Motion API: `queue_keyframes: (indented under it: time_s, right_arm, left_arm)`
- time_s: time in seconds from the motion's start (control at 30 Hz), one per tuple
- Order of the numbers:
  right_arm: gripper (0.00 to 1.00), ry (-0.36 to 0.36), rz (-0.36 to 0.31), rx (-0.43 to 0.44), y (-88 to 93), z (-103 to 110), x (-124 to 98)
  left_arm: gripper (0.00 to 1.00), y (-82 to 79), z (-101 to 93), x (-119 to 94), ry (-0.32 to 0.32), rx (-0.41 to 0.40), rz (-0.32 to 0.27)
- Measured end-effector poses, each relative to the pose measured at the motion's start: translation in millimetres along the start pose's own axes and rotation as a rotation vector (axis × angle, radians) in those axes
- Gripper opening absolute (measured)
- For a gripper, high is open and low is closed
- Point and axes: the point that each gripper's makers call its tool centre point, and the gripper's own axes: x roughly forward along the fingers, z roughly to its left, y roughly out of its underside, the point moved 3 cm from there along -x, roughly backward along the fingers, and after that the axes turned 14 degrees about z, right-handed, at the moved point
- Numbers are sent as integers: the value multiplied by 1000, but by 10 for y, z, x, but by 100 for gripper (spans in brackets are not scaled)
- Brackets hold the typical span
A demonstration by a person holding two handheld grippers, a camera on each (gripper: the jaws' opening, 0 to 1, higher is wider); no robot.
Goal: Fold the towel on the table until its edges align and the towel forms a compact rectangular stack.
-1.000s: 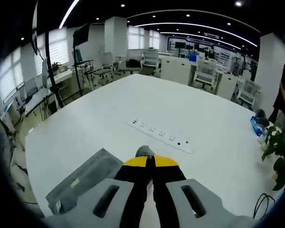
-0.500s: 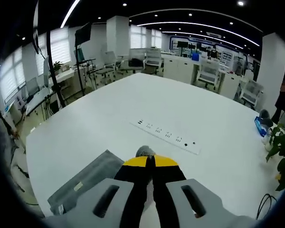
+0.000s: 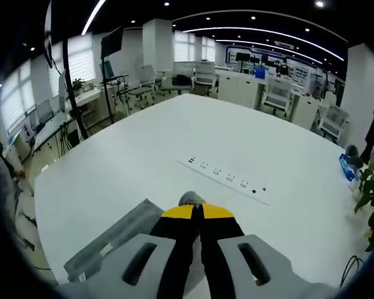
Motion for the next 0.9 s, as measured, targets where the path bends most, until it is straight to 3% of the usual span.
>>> queue_keyframes:
  time_s: [0.9]
  right_arm:
    - [0,-20,23,-29,-23,371,233]
  left_arm:
    - [4,226,253,-89,-29,-27,22]
